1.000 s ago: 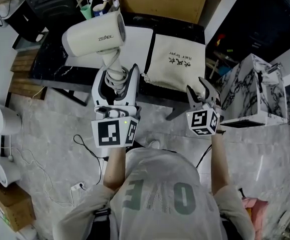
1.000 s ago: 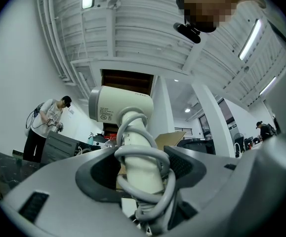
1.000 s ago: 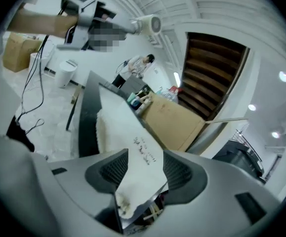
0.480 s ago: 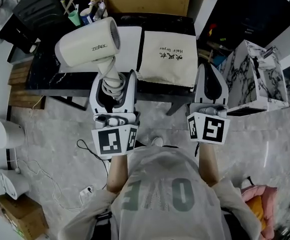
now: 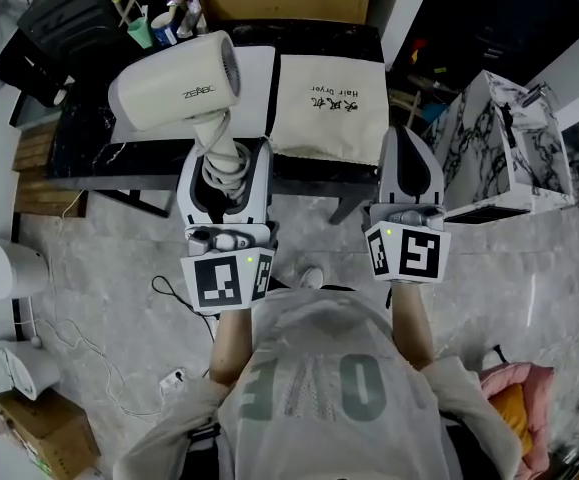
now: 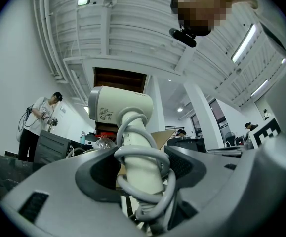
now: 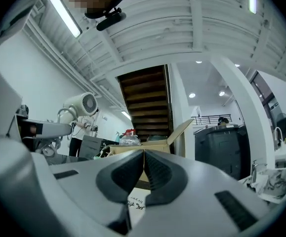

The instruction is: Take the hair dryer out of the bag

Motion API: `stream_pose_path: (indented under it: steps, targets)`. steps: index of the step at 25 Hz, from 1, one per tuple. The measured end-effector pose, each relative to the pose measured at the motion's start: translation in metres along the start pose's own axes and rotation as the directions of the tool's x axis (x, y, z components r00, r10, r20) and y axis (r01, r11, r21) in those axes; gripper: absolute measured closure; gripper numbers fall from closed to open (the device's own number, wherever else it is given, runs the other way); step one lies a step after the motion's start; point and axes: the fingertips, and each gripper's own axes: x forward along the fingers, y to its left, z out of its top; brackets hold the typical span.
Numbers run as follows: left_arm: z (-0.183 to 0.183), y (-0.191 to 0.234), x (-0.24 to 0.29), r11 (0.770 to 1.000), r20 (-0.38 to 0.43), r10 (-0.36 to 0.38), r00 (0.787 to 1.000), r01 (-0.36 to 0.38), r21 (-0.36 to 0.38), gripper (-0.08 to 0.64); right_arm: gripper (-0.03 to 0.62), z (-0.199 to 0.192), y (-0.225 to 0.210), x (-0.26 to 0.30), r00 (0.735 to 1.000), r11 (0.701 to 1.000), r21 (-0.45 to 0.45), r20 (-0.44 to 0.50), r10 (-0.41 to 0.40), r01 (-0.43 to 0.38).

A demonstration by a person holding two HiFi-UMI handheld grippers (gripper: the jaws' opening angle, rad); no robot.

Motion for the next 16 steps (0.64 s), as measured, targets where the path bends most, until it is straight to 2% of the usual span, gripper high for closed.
stream_pose_path:
  steps: [5, 10, 16]
  targets:
    - [0.002, 0.000, 0.000, 1.000, 0.004, -0.005, 1.000, 0.005, -0.005, 0.265, 0.560, 0.001, 0.005, 0.000, 1.000, 0.999, -0.043, -0.006, 0.007, -0.008]
    - [0.003, 0.000, -0.002, 1.000, 0.004, -0.011, 1.000, 0.011, 0.004, 0.265, 0.560, -0.001, 0.005, -0.001, 1.000, 0.999, -0.044, -0.018, 0.006, -0.006]
    - [0.001, 0.004, -0.004, 1.000, 0.016, 0.008, 1.000, -0.008, -0.022, 0.265, 0.560, -0.004, 0.011, 0.003, 0.999, 0.997, -0.074, -0.030, 0.032, -0.034]
